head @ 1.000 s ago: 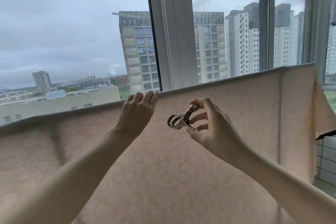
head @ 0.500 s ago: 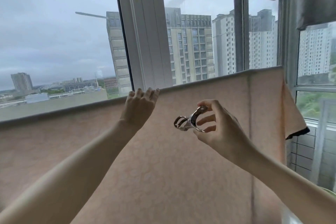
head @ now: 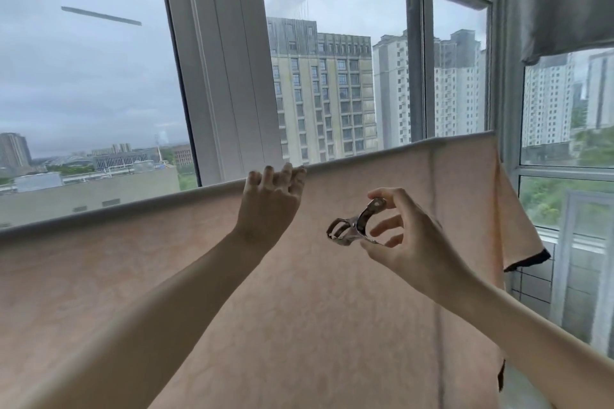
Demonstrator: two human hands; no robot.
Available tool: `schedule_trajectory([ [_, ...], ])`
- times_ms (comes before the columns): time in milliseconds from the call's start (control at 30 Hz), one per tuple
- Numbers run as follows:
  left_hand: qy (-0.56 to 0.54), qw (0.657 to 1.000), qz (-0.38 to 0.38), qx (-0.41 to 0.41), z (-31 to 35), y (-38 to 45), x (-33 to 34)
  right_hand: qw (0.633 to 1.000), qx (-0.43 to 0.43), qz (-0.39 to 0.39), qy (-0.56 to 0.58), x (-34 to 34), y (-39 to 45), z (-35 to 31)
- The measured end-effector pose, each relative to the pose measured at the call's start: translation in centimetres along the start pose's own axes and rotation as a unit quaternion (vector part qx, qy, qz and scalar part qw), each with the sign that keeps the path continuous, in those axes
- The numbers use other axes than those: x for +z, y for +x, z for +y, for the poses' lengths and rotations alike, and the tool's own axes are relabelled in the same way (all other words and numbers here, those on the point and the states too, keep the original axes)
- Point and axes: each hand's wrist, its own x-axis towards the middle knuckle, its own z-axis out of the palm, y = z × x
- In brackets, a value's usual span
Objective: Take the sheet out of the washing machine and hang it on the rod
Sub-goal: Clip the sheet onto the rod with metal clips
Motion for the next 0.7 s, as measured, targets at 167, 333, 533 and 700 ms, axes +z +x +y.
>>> schedule_trajectory([
  [167,-0.017,1.000,0.017,0.014,3.3,3.6,2.2,1.000,0.000,0.012,-0.021,-1.4,3.0,3.2],
  [333,-0.007,0.998,0.035,0.046,6.4,6.7,4.2,0.999,-0.001,0.028,-0.043,-2.7,5.6,6.5],
  [533,-0.012,0.997,0.054,0.053,9.8,10.2,6.8,0.997,0.007,0.043,-0.058,-3.9,7.5,10.5],
  [700,-0.018,0.997,0.055,0.052,13.1,12.9,8.4,0.995,0.015,0.063,-0.075,-5.9,8.5,13.5],
])
